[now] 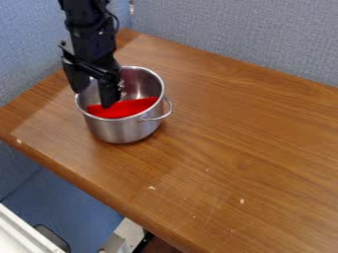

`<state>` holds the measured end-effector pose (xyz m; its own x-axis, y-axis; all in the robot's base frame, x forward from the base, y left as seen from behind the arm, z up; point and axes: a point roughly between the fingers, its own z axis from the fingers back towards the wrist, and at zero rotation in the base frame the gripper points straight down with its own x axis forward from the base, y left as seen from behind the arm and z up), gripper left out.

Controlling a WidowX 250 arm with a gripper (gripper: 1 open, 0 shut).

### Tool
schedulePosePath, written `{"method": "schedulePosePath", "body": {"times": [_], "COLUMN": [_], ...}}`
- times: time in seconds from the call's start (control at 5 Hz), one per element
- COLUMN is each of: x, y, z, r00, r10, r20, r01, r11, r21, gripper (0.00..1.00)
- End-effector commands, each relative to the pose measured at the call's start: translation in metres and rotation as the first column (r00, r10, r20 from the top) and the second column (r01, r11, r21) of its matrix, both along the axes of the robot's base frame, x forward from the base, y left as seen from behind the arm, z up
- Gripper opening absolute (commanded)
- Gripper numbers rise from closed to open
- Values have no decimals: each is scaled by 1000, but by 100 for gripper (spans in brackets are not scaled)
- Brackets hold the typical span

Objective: Move the red object from the metal pot to the table

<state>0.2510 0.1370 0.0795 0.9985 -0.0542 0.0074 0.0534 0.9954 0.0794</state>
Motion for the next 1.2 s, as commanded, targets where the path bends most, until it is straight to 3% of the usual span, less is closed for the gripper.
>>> {"method": "schedulePosePath", "body": {"times": [0.0, 1.0], "x": [4, 9], "y": [0, -6], "z": [6, 2], "r00": [1000, 1000], "r10": [-11, -23], "r20": [20, 16], "r01": [11, 22], "r11": [1000, 999], "r21": [23, 39], "gripper": [100, 100]}}
